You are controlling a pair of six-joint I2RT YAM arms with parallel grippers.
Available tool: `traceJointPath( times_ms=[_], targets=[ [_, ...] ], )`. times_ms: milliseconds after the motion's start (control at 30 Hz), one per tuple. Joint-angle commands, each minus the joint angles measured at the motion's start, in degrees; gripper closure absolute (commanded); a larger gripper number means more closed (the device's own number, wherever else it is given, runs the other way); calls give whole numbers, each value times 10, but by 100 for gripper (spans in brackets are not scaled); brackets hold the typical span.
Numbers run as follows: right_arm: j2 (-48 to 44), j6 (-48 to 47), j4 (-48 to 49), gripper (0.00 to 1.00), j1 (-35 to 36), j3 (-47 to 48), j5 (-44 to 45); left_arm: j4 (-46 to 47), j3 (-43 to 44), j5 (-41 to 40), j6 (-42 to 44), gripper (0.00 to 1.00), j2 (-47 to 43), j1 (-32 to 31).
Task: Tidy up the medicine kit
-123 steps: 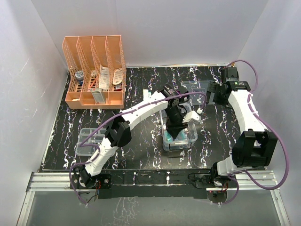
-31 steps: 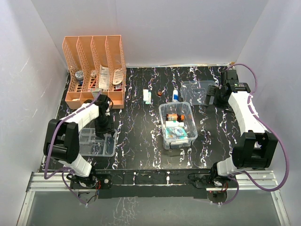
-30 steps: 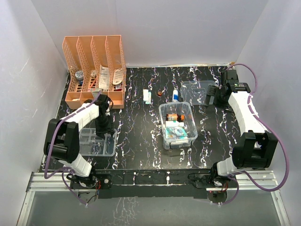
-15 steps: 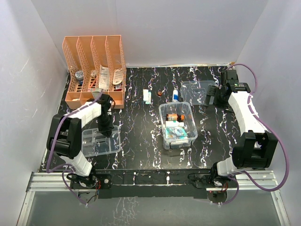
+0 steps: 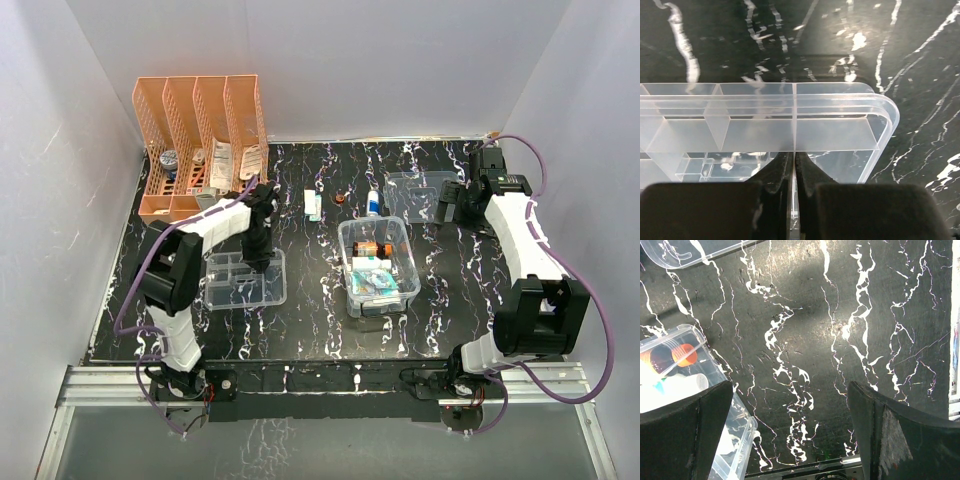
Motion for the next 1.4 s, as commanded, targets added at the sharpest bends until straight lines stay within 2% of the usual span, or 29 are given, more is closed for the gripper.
traceJointPath(
  times_ms=[0, 200, 433, 767, 800, 900, 933, 1067, 1367],
  targets=[
    [-6, 0, 18, 2, -4, 32, 9, -11, 34, -15, -49, 100, 18, -34],
    [-11, 4, 18, 2, -4, 31, 9, -11, 72, -28, -100, 100, 53, -92],
    [-25, 11, 20, 2, -4, 12, 9, -17, 146, -35, -122, 100, 105, -131],
    [-29, 11, 24, 2, -3, 1, 14, -15, 144, -44, -129, 100, 99, -151],
    [-27, 11, 24, 2, -4, 2, 14, -13, 144, -43, -126, 96, 95, -152],
    [-23, 11, 26, 2, -4, 4, 13, -6, 148, -43, -114, 68, 78, -155],
    [-21, 11, 27, 2, -4, 6, 13, -2, 152, -46, -106, 63, 71, -156],
    [-17, 14, 31, 2, -4, 6, 9, 5, 170, -55, -89, 58, 41, -161],
    [-1, 20, 40, 2, -4, 20, -3, -1, 201, -71, -50, 57, -15, -162]
  ],
)
